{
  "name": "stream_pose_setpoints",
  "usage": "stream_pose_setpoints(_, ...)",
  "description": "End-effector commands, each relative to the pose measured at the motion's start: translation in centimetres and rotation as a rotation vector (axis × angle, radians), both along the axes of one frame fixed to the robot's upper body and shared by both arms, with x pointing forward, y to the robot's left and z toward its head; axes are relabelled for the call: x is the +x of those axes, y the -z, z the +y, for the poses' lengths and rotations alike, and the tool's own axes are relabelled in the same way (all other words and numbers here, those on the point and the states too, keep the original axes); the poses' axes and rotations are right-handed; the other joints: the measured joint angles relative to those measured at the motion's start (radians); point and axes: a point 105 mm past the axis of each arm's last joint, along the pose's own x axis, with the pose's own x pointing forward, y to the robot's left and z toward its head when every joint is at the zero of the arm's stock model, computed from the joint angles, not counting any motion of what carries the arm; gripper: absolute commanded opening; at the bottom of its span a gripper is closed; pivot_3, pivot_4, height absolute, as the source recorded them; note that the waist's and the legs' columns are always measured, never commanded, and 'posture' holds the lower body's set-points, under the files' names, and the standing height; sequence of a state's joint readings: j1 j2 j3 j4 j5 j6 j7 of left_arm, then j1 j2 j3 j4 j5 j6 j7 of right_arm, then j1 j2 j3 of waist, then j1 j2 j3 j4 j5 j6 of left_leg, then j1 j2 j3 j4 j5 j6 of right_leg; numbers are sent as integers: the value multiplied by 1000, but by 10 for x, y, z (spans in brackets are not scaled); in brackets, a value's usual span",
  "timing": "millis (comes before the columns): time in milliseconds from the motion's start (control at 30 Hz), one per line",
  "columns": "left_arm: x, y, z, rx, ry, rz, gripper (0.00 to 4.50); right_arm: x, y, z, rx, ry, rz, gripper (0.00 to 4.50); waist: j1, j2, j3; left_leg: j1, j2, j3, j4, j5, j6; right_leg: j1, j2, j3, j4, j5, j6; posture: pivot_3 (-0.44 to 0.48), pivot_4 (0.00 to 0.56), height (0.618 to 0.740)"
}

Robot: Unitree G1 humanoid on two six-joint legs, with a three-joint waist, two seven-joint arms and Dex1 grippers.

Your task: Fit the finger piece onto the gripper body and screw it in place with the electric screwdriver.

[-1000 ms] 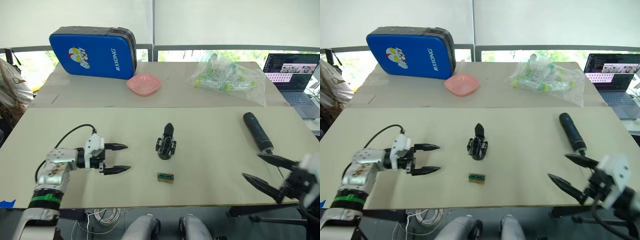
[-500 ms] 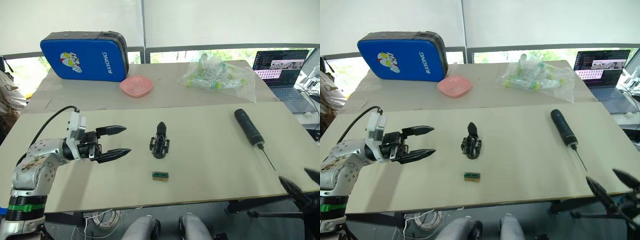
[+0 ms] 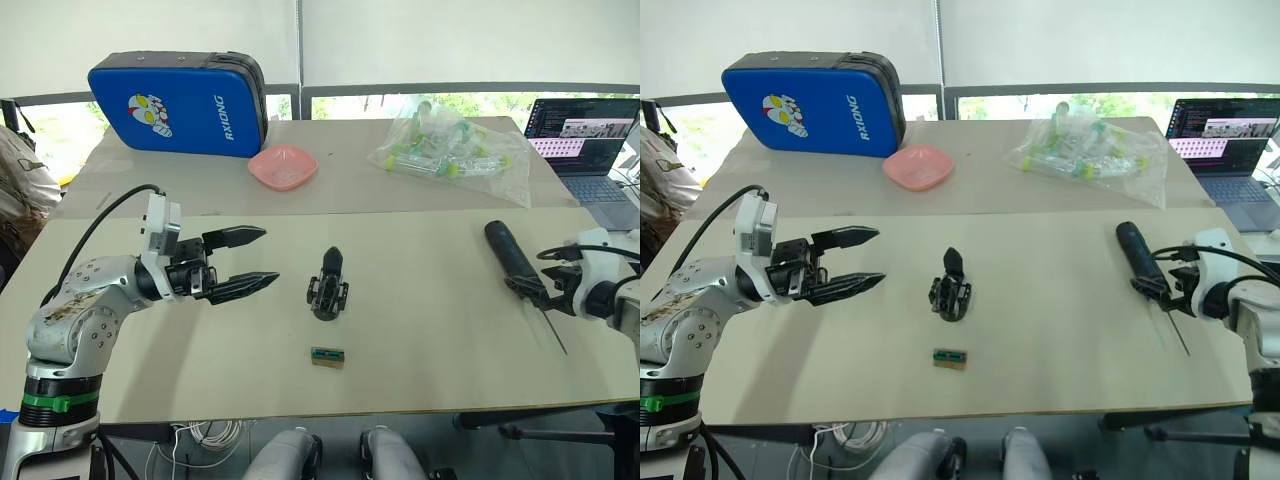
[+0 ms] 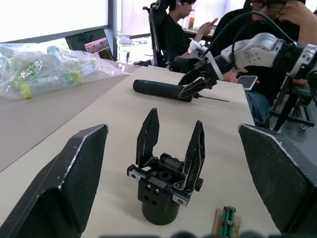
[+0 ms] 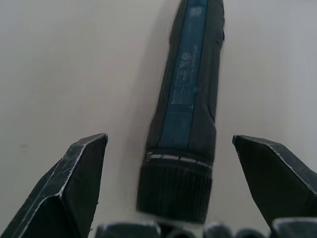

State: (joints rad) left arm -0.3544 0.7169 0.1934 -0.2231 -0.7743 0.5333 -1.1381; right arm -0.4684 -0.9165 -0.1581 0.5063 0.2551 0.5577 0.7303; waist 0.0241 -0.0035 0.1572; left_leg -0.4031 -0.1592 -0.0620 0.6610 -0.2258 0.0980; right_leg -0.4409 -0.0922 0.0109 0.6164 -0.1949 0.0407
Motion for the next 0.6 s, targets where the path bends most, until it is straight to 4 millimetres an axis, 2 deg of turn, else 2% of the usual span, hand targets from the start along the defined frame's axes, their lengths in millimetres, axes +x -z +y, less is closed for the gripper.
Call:
stream_pose_setpoints(33, -6, -10, -2, 4, 25, -34, 4450, 6, 3, -7, -34, -7, 16, 4500, -1, 0, 0, 0, 0, 0, 0, 0, 0, 0, 0, 0, -2, 1, 1, 0, 150, 740)
stream_pose_setpoints(67, -7, -10, -2, 7, 26, -33, 4450, 7, 4, -7, -32, -11, 26, 4500, -2, 0, 0, -1, 0, 0, 0, 0, 0, 0, 0, 0, -3, 1, 2, 0, 150, 740)
stream_pose_setpoints(100, -7, -9, -2, 12, 24, -35, 4500, 8, 6, -7, -22, -5, 34, 4092, -2, 0, 0, -1, 0, 0, 0, 0, 1, 1, 0, 0, -4, 1, 2, 0, 150, 740)
stream_pose_setpoints(133, -8, -9, -1, 16, 23, -36, 4500, 9, 6, -8, -9, 2, 34, 3960, -4, 0, 0, -1, 0, 0, 0, 0, 1, 1, 0, 0, -4, 1, 2, 0, 150, 740)
stream_pose_setpoints(300, -10, -10, -1, 17, 33, -85, 4500, 11, 4, -9, 23, -11, 18, 2244, -9, 0, 0, 0, 0, 0, 0, 0, 0, 2, 0, 0, -4, 2, 2, 0, 150, 740)
stream_pose_setpoints(333, -10, -9, -1, 17, 32, -90, 4500, 12, -2, -8, 39, -21, -10, 1990, -9, 0, 0, 0, 0, 0, 0, 0, 0, 2, 0, 0, -4, 3, 2, 0, 150, 740)
stream_pose_setpoints(467, -12, -7, 0, 30, 41, -101, 4500, 7, -30, 5, 38, -142, -91, 1985, -11, 1, 0, 0, 0, 0, 0, 0, -1, 1, 1, 0, -3, 3, 2, 0, 150, 740)
stream_pose_setpoints(600, -15, -1, 6, 91, 53, -146, 4500, -15, -58, 45, -35, -342, -90, 1985, -12, 11, 1, -4, 0, 0, 0, 0, -1, -4, 1, 1, -1, 3, 2, 0, 150, 740)
